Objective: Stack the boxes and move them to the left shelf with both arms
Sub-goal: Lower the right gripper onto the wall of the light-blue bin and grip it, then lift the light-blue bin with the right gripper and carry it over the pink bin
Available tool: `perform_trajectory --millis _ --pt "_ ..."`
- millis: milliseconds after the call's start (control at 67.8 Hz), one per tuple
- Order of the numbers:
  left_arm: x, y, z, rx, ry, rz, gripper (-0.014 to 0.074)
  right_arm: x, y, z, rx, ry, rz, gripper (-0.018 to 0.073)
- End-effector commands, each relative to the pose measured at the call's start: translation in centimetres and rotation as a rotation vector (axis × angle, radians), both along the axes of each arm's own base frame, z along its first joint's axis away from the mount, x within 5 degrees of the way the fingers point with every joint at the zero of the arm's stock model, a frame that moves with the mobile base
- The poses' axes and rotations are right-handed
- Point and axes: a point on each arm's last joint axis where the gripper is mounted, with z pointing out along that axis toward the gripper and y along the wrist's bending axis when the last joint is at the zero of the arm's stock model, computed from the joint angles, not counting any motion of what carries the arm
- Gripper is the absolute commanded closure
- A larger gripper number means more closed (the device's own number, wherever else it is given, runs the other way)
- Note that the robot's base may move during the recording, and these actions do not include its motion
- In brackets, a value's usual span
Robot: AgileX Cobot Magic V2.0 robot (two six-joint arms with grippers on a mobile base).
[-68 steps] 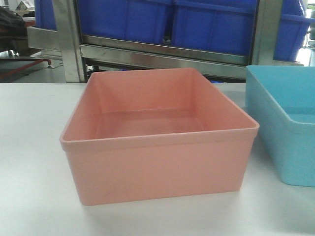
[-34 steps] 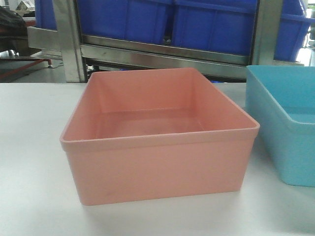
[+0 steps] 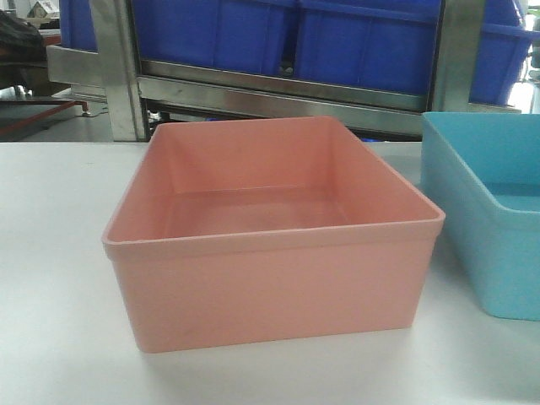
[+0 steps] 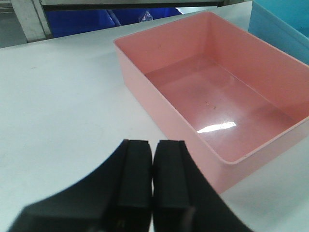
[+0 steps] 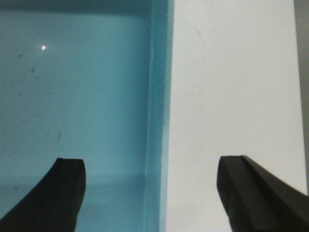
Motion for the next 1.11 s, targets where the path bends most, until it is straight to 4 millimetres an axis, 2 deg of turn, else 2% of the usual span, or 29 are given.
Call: perform_trajectory --millis 0,74,118,236,354,413,576,664,738,915,1092 --pt "0.1 -0.3 1.7 -0.06 -0.095 -0.016 0.0605 1.0 -0.6 1.0 -0.04 -0.081 0.0 -0.0027" --pt "0.1 -0.2 1.7 -0.059 -0.094 -0.016 0.0605 1.6 -0.8 -0.4 -0.034 -0.062 -0.003 0.002" --pt "0.1 -0.2 1.6 -0.057 -0.089 -0.016 0.0605 1.8 -0.9 -0.9 -0.031 -0.055 -0.003 0.0083" --pt "0.1 -0.2 1.1 -0.046 -0.071 -0.015 0.0605 2.2 -1.1 -1.8 -0.028 -0.044 -0.005 0.0306" --pt "0.1 -0.2 0.8 -0.033 -0.048 -0.012 0.0605 2.2 -1.1 -1.8 -0.031 -0.05 -0.006 0.0521" --pt "0.1 -0.2 0.9 -0.033 -0.049 -0.012 0.0605 2.3 -1.2 -1.8 -0.035 -0.059 -0.007 0.0498" --pt "0.1 -0.2 0.9 -0.037 -0.055 -0.013 0.0605 2.1 -1.0 -1.3 -0.008 -0.045 -0.014 0.0505" --pt "0.1 -0.2 0.9 -0.037 -0.055 -0.013 0.0605 2.0 -0.8 0.1 0.013 -0.05 -0.042 0.0505" --pt "0.1 -0.2 0.9 -0.037 -0.055 -0.013 0.0605 1.7 -0.7 2.0 0.012 -0.088 -0.056 0.0505" --pt "0.1 -0.2 0.9 -0.039 -0.054 -0.013 0.0605 0.3 0.1 8.0 0.0 -0.212 -0.052 0.0505" --pt "0.1 -0.2 0.9 -0.039 -0.054 -0.013 0.0605 -2.3 1.7 13.5 0.034 -0.357 -0.047 0.0505"
